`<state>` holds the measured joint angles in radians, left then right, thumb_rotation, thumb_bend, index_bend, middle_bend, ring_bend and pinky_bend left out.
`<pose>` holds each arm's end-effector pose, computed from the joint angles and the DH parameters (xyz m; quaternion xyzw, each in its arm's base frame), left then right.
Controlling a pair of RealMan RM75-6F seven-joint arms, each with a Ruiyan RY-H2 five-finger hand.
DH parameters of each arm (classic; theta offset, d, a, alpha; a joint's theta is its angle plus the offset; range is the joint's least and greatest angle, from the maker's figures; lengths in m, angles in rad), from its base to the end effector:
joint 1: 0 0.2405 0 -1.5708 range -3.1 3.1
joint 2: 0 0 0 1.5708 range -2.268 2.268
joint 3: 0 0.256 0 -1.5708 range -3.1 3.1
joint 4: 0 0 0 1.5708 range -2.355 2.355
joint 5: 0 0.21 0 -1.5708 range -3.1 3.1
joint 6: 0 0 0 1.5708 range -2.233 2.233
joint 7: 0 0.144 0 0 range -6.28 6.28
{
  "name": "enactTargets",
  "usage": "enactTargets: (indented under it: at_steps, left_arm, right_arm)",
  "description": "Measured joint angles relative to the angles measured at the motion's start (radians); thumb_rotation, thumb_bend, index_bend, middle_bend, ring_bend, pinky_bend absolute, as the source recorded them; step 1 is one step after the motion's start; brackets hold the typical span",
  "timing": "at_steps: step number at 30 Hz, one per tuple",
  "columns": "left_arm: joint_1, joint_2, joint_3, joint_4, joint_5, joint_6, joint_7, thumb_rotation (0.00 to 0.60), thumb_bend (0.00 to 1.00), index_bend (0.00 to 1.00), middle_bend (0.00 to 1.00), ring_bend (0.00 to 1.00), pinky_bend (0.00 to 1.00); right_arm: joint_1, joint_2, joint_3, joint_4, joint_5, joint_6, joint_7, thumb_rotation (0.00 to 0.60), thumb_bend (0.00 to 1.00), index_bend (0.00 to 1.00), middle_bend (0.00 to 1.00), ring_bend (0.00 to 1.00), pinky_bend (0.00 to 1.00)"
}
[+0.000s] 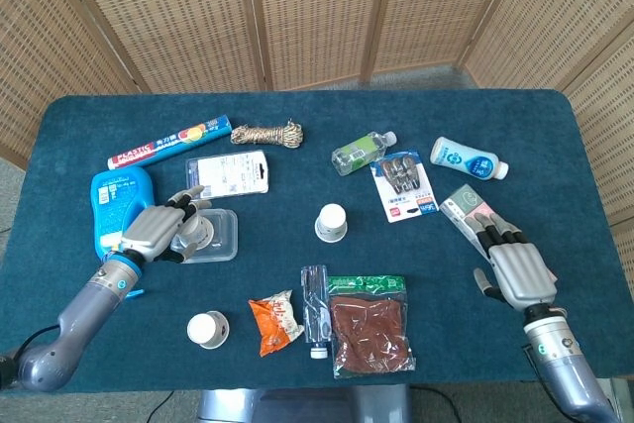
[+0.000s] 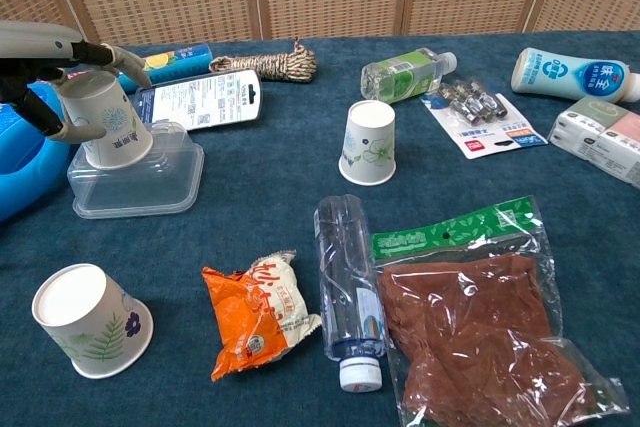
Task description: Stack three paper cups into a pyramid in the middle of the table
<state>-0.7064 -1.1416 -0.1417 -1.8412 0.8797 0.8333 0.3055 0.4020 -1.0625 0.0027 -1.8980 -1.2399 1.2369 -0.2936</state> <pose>-0.1788 0.3177 0.0682 -0.7214 -0.4839 -0.2902 0.4015 -0.2377 -0.2416 0.1204 0.6820 -0.4092 0.3220 0.5136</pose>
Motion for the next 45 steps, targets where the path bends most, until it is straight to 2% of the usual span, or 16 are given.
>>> enactTargets:
  at_steps: [4, 13, 24, 36, 45]
  left_arm:
    - [-0.005, -0.017, 0.005, 0.018, 0.008, 0.010, -0.005, 0.600, 0.46, 0.30, 0.08, 0.17, 0.54]
    - [-0.019, -0.033, 0.004, 0.029, 0.009, 0.038, -0.014, 0.600, 0.46, 0.44, 0.21, 0.30, 0.62]
    - [-0.020, -0.059, 0.007, 0.034, 0.012, 0.082, -0.018, 0.600, 0.48, 0.54, 0.31, 0.36, 0.68]
    - [-0.050, -0.071, -0.054, 0.019, 0.024, 0.099, -0.059, 0.600, 0.48, 0.53, 0.30, 0.36, 0.68]
    - [-0.134, -0.165, -0.096, 0.067, -0.046, 0.084, -0.025, 0.600, 0.48, 0.53, 0.29, 0.36, 0.68]
  right_arm:
    - [-0.006, -0.002, 0.004, 0.000, -0.001, -0.007, 0.002, 0.600, 0.48, 0.07, 0.05, 0.00, 0.17]
    - [-0.024, -0.001, 0.014, 0.007, -0.005, -0.012, 0.019, 0.600, 0.48, 0.07, 0.05, 0.00, 0.17]
    - [-0.041, 0.001, 0.024, 0.014, -0.019, -0.021, 0.041, 0.600, 0.48, 0.08, 0.05, 0.00, 0.17]
    - [-0.046, 0.002, 0.034, 0.011, -0.043, -0.027, 0.044, 0.600, 0.48, 0.08, 0.05, 0.00, 0.17]
    - [-0.069, 0.006, 0.023, 0.008, -0.103, -0.009, 0.084, 0.600, 0.47, 0.07, 0.05, 0.00, 0.17]
